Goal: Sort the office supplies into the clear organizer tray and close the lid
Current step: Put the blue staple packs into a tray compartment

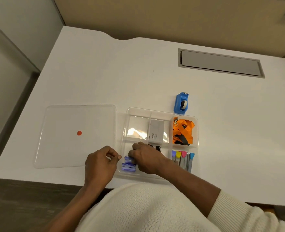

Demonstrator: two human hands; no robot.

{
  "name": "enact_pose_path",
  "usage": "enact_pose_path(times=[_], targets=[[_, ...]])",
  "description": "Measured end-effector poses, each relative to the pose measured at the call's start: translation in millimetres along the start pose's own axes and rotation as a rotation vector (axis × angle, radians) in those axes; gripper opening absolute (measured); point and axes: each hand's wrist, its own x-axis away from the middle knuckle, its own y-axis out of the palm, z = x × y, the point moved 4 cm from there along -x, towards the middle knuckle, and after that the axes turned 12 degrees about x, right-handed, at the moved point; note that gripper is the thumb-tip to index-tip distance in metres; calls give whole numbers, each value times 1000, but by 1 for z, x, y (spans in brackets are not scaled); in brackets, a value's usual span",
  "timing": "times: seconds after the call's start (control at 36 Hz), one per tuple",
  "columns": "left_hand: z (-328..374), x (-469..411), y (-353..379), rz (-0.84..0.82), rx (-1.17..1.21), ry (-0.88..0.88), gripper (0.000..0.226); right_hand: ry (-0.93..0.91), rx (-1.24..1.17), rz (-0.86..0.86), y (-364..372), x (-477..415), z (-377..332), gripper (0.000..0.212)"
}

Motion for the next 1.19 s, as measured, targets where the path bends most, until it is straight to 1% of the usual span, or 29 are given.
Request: enact_pose_path(times=[0.11, 0.22, 0.31, 0.47, 0.58, 0.67, 0.78, 0.86, 0.94, 1.0, 1.08, 1.14, 1.19], targets=[[0, -3, 2, -15, 1, -65, 17, -6, -7, -10, -1, -4, 2, 35], [-3, -7, 2, -24, -21, -124, 26, 2, -8, 20, -4, -2, 0, 38], [-5, -8, 1, -28, -16, -150, 25, 22, -9, 13, -1, 2, -5, 41], [-3, -8, 1, -32, -24, -195, 24, 24, 31, 38, 6, 2, -9, 37], [5, -6, -1, -36, -87, -199, 22, 22, 48, 121, -2, 7, -3, 30], [17, -6, -4, -34, -210, -144, 22, 82, -65, 234, -22, 16, 12, 31], [46, -11, -6, 38, -375, -4, 27, 273, -307, 358, -56, 38, 59, 35], [77, -25, 1, 53, -350, 99, 28, 473, -358, 470, -67, 58, 102, 28], [112, -46, 19, -5, -277, 173, 30, 748, -355, 524, -67, 75, 148, 24], [135, -64, 35, -54, -235, 205, 28, 897, -322, 492, -65, 82, 173, 32], [165, -97, 68, -156, -188, 272, 25, 1085, -311, 384, -60, 86, 202, 53], [181, -123, 94, -228, -147, 289, 20, 1141, -288, 351, -56, 83, 216, 63], [195, -148, 120, -292, -139, 287, 10, 1171, -251, 347, -52, 78, 226, 66]])
